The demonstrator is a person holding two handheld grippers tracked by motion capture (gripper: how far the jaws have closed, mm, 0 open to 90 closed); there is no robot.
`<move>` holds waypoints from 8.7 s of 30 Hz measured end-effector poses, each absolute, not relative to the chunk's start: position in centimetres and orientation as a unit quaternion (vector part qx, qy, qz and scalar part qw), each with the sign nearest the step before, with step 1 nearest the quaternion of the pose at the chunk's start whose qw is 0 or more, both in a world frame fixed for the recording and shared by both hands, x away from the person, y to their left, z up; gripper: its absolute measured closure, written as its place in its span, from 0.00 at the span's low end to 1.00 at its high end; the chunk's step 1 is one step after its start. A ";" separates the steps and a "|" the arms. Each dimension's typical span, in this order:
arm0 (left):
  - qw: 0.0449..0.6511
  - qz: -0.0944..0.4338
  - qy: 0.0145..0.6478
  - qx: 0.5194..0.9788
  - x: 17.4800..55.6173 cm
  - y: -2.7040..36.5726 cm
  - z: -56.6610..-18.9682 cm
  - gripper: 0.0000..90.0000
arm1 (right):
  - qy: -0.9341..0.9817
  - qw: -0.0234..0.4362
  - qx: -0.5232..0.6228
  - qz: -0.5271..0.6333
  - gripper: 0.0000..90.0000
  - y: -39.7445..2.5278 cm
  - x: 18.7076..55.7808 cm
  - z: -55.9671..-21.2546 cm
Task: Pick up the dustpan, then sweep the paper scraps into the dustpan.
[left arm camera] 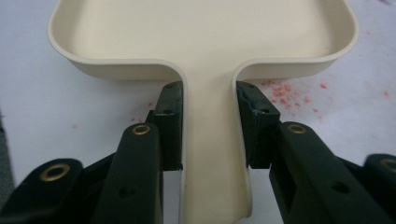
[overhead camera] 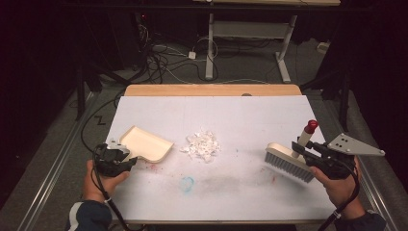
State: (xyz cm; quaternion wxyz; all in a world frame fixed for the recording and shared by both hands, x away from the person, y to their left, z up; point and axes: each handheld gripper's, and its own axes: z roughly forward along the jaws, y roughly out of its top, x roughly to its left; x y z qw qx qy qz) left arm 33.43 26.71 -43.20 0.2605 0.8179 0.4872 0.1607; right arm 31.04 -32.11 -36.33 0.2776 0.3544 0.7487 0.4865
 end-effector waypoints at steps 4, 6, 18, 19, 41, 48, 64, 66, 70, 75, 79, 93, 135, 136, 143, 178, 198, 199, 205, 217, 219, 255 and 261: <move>0.245 0.137 0.457 0.844 33.0 26.9 -42.4 0.70 | 0.744 0.281 0.362 0.486 0.79 -32.1 31.3 -36.4; 0.232 0.131 0.441 0.857 32.9 26.7 -42.3 0.70 | 0.743 0.280 0.363 0.488 0.79 -32.1 31.4 -36.3; 0.202 0.108 0.400 0.887 32.8 26.9 -41.7 0.70 | 0.742 0.286 0.355 0.491 0.79 -30.9 33.1 -35.9; 0.200 0.107 0.396 0.890 32.8 26.9 -41.6 0.70 | 0.742 0.287 0.356 0.491 0.79 -30.7 33.4 -35.9; 0.180 0.072 0.341 0.920 33.7 24.8 -41.0 0.70 | 0.739 0.286 0.379 0.478 0.79 -29.5 38.4 -36.6; 0.178 0.069 0.331 0.924 33.9 24.0 -41.0 0.70 | 0.731 0.291 0.381 0.485 0.79 -28.8 38.5 -36.1; 0.170 0.064 0.327 0.927 34.2 23.2 -41.4 0.70 | 0.733 0.279 0.379 0.492 0.79 -27.6 39.1 -36.3; 0.170 0.063 0.326 0.928 34.3 23.1 -41.4 0.70 | 0.734 0.279 0.378 0.491 0.79 -27.5 39.1 -36.3; 0.166 0.061 0.320 0.931 34.6 22.5 -41.3 0.70 | 0.737 0.277 0.375 0.490 0.79 -27.4 39.1 -36.3; 0.167 0.058 0.314 0.933 34.9 22.0 -41.2 0.70 | 0.738 0.275 0.375 0.488 0.79 -27.2 39.3 -36.4; 0.166 0.057 0.314 0.933 35.1 21.9 -41.2 0.70 | 0.738 0.275 0.375 0.489 0.79 -27.0 39.5 -36.5; 0.158 0.052 0.312 0.935 35.4 21.6 -41.3 0.70 | 0.735 0.278 0.369 0.496 0.79 -23.6 41.6 -36.4; 0.153 0.029 0.328 0.932 36.1 20.1 -43.1 0.70 | 0.740 0.256 0.352 0.512 0.78 -8.0 42.7 -40.1; 0.152 0.028 0.329 0.932 36.1 20.0 -43.1 0.70 | 0.738 0.260 0.350 0.515 0.78 -7.8 42.4 -40.2; 0.153 0.031 0.329 0.931 36.3 18.8 -43.0 0.70 | 0.737 0.240 0.345 0.529 0.78 -6.4 40.6 -40.4; 0.139 0.023 0.323 0.936 35.8 18.8 -44.4 0.70 | 0.743 0.251 0.297 0.544 0.79 -12.4 38.3 -35.8; 0.130 0.019 0.345 0.929 35.7 17.8 -44.6 0.70 | 0.788 0.218 0.272 0.507 0.79 -9.0 34.3 -38.9; 0.129 0.021 0.344 0.930 35.7 17.8 -44.5 0.70 | 0.788 0.218 0.272 0.507 0.79 -9.0 34.3 -38.9; 0.133 0.019 0.337 0.932 35.6 17.8 -44.5 0.70 | 0.791 0.203 0.251 0.520 0.79 -5.2 34.9 -38.6; 0.133 0.015 0.335 0.933 35.4 18.2 -44.3 0.70 | 0.773 0.220 0.261 0.536 0.79 -6.1 36.0 -37.0; 0.134 0.008 0.338 0.932 35.3 18.4 -44.2 0.70 | 0.769 0.223 0.263 0.538 0.79 -6.4 36.1 -36.8; 0.090 0.007 0.328 0.940 34.6 18.2 -43.5 0.70 | 0.787 0.260 0.291 0.478 0.79 -13.6 32.5 -39.1; 0.088 0.014 0.326 0.941 34.5 18.1 -43.5 0.70 | 0.787 0.250 0.280 0.489 0.79 -10.6 31.5 -39.2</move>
